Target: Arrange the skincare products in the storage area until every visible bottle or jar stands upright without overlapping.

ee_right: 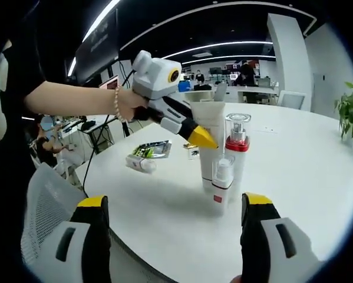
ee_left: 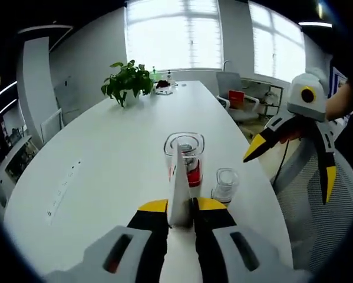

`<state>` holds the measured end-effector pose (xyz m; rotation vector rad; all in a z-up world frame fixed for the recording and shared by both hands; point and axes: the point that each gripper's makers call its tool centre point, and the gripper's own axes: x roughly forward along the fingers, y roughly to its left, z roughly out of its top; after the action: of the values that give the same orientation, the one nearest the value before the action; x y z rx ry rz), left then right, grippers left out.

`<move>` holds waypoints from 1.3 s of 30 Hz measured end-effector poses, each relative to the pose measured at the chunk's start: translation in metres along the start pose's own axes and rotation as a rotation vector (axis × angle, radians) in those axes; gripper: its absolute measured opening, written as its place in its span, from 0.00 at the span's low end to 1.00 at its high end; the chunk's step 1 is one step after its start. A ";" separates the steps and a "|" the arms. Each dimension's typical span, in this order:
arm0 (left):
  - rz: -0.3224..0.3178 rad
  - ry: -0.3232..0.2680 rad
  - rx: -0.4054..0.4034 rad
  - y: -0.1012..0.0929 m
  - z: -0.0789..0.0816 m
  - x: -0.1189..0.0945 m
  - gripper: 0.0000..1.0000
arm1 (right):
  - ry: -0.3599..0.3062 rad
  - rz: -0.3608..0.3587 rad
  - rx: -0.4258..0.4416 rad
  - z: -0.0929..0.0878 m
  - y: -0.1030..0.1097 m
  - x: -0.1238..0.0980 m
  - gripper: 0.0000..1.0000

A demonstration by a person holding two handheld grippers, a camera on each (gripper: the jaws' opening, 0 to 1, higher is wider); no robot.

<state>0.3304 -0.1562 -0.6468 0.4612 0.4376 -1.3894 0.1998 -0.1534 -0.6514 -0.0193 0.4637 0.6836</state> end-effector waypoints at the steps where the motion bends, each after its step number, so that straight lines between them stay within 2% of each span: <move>1: 0.000 -0.018 -0.006 0.000 0.003 -0.001 0.14 | 0.000 -0.001 0.000 0.000 0.000 0.000 0.93; 3: 0.000 -0.036 -0.015 0.000 0.009 -0.003 0.15 | -0.001 -0.001 0.001 0.001 0.000 0.000 0.93; 9: 0.017 -0.017 -0.010 -0.001 0.006 -0.009 0.24 | 0.004 0.004 -0.005 -0.001 0.000 0.000 0.93; 13: 0.044 0.035 -0.030 0.004 -0.005 -0.016 0.38 | 0.011 0.005 -0.006 -0.002 0.001 0.001 0.93; 17: 0.077 0.037 -0.079 0.010 -0.013 -0.028 0.44 | 0.012 0.001 -0.015 -0.002 0.000 0.001 0.93; 23: 0.134 0.062 -0.149 0.008 -0.028 -0.050 0.58 | 0.015 -0.002 -0.019 -0.003 -0.001 0.002 0.92; 31: 0.207 0.047 -0.214 0.002 -0.038 -0.081 0.67 | 0.032 0.001 -0.044 -0.007 -0.001 0.005 0.91; 39: 0.304 0.041 -0.300 -0.014 -0.059 -0.113 0.82 | 0.046 0.022 -0.076 -0.008 0.005 0.007 0.91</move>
<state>0.3002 -0.0324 -0.6345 0.2957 0.5739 -1.0026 0.1982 -0.1471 -0.6609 -0.1022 0.4819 0.7230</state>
